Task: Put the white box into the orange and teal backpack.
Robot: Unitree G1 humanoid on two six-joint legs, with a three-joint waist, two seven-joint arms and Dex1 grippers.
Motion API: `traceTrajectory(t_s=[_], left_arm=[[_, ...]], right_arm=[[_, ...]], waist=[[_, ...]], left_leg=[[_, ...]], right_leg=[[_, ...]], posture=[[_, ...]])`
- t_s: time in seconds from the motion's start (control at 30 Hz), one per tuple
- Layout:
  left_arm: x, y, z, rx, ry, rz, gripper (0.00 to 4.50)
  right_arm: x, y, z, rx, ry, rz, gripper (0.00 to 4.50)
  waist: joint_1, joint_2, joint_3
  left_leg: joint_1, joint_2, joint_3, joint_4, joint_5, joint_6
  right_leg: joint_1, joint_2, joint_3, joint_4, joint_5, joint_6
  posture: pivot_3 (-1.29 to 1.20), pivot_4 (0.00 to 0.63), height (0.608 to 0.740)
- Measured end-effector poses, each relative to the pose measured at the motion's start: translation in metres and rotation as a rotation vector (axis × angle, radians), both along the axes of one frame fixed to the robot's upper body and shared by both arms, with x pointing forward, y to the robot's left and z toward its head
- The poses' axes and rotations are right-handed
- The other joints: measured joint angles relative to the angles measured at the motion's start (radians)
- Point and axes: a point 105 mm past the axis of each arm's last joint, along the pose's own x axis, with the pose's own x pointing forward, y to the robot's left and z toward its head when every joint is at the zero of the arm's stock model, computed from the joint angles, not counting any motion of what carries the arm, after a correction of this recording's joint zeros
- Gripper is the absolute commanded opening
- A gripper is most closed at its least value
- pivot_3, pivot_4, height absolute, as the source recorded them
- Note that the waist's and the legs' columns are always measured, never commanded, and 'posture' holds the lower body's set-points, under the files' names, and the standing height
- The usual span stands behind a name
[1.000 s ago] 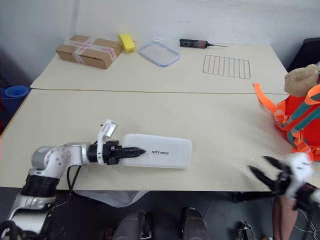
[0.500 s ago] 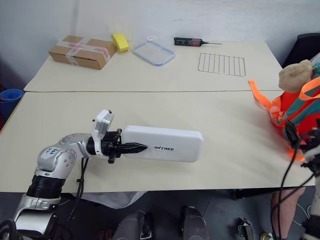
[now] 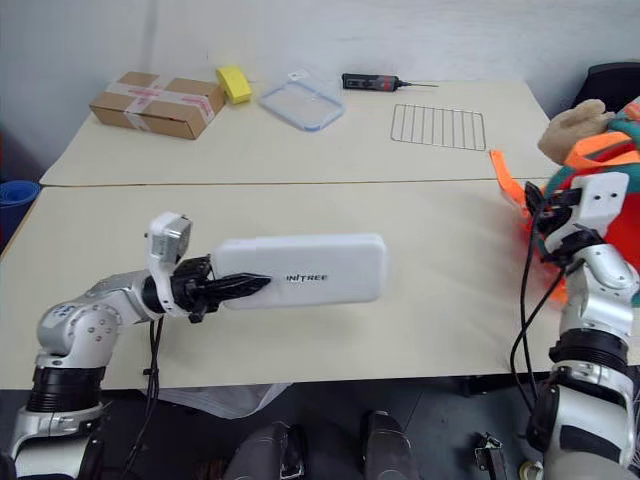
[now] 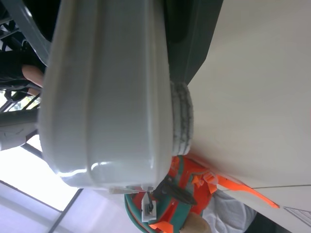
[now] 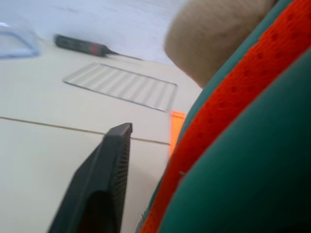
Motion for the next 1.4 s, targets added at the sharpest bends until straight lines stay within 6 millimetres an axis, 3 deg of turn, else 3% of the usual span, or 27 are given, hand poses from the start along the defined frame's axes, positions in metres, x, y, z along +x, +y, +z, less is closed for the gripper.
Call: traceTrajectory(t_s=[0.1, 0.13, 0.23, 0.33, 0.43, 0.53, 0.6, 0.77, 1.0, 1.1, 1.4], left_arm=[[0.004, 0.011, 0.000, -0.008, 0.010, 0.061, 1.25], [0.007, 0.015, 0.000, -0.013, 0.013, 0.094, 1.25], [0.019, 0.035, 0.004, -0.047, 0.025, 0.217, 1.25], [0.021, 0.052, 0.016, -0.102, 0.033, 0.273, 1.25], [0.025, 0.076, 0.036, -0.193, 0.021, 0.340, 1.25], [0.025, 0.099, 0.049, -0.229, -0.008, 0.407, 1.25], [0.024, 0.104, 0.054, -0.250, -0.019, 0.413, 1.25], [0.017, 0.100, 0.063, -0.255, -0.061, 0.353, 1.25], [0.021, 0.041, 0.061, -0.229, -0.098, 0.127, 1.25], [0.026, 0.026, 0.063, -0.201, -0.134, 0.078, 1.25], [0.058, -0.026, 0.045, 0.176, -0.391, 0.010, 1.25]], right_arm=[[0.000, 0.041, 0.005, 0.054, -0.041, 0.192, 0.12], [-0.004, 0.060, 0.008, 0.072, -0.051, 0.279, 0.02], [-0.028, 0.124, 0.018, 0.106, -0.043, 0.575, 0.02], [-0.064, 0.179, 0.026, 0.125, 0.013, 0.859, 0.02], [-0.103, 0.205, 0.021, 0.119, 0.148, 1.070, 0.02], [-0.141, 0.212, 0.017, 0.141, 0.305, 1.237, 0.02], [-0.161, 0.206, 0.017, 0.140, 0.405, 1.298, 0.02], [-0.182, 0.190, 0.025, 0.116, 0.523, 1.310, 0.02], [-0.173, 0.185, 0.013, 0.068, 0.549, 1.249, 0.02], [-0.171, 0.188, 0.012, 0.042, 0.545, 1.251, 0.02], [-0.167, 0.189, 0.009, 0.015, 0.530, 1.239, 0.02]], waist=[[-0.001, 0.001, 0.000], [-0.001, 0.001, 0.001], [-0.005, 0.002, 0.001], [-0.002, 0.003, 0.002], [0.008, 0.002, 0.002], [0.014, 0.002, 0.002], [0.020, 0.001, 0.002], [0.032, -0.003, 0.001], [0.046, -0.004, 0.001], [0.047, -0.004, 0.001], [0.064, -0.005, 0.001]], left_leg=[[0.000, 0.000, 0.000, 0.000, 0.000, 0.000], [0.000, 0.001, -0.001, 0.000, 0.000, 0.000], [-0.001, 0.001, -0.001, -0.001, 0.000, -0.002], [-0.001, 0.001, -0.002, -0.001, 0.000, -0.002], [-0.002, 0.000, -0.003, -0.001, -0.002, 0.000], [-0.002, -0.002, -0.004, -0.001, -0.005, 0.002], [-0.003, -0.002, -0.004, 0.000, -0.006, 0.003], [-0.003, -0.001, -0.004, 0.000, -0.008, 0.002], [-0.003, -0.002, -0.002, 0.001, -0.007, 0.002], [-0.003, -0.001, -0.002, 0.001, -0.006, 0.002], [-0.004, -0.003, -0.002, 0.003, -0.006, 0.005]], right_leg=[[0.000, 0.000, 0.000, 0.001, 0.000, 0.000], [0.000, 0.000, 0.000, 0.001, 0.000, 0.000], [-0.001, 0.000, 0.000, 0.002, 0.000, 0.000], [-0.002, -0.001, -0.001, 0.001, 0.000, 0.000], [-0.001, -0.003, -0.002, 0.001, 0.000, 0.000], [-0.001, -0.004, -0.003, -0.001, 0.000, 0.000], [0.000, -0.005, -0.003, -0.002, 0.000, 0.000], [0.000, -0.003, -0.003, -0.009, 0.000, 0.000], [0.000, -0.002, -0.002, -0.009, 0.001, 0.002], [0.000, -0.001, -0.003, -0.009, 0.001, 0.002], [0.001, -0.001, -0.012, -0.009, 0.002, 0.003]], posture=[[0.00, 0.150, 0.740], [0.00, 0.150, 0.740], [0.00, 0.150, 0.740], [0.00, 0.150, 0.740], [0.00, 0.150, 0.740], [0.00, 0.150, 0.740], [0.00, 0.150, 0.740], [0.00, 0.150, 0.740], [0.00, 0.150, 0.740], [0.00, 0.150, 0.740], [0.00, 0.150, 0.740]])
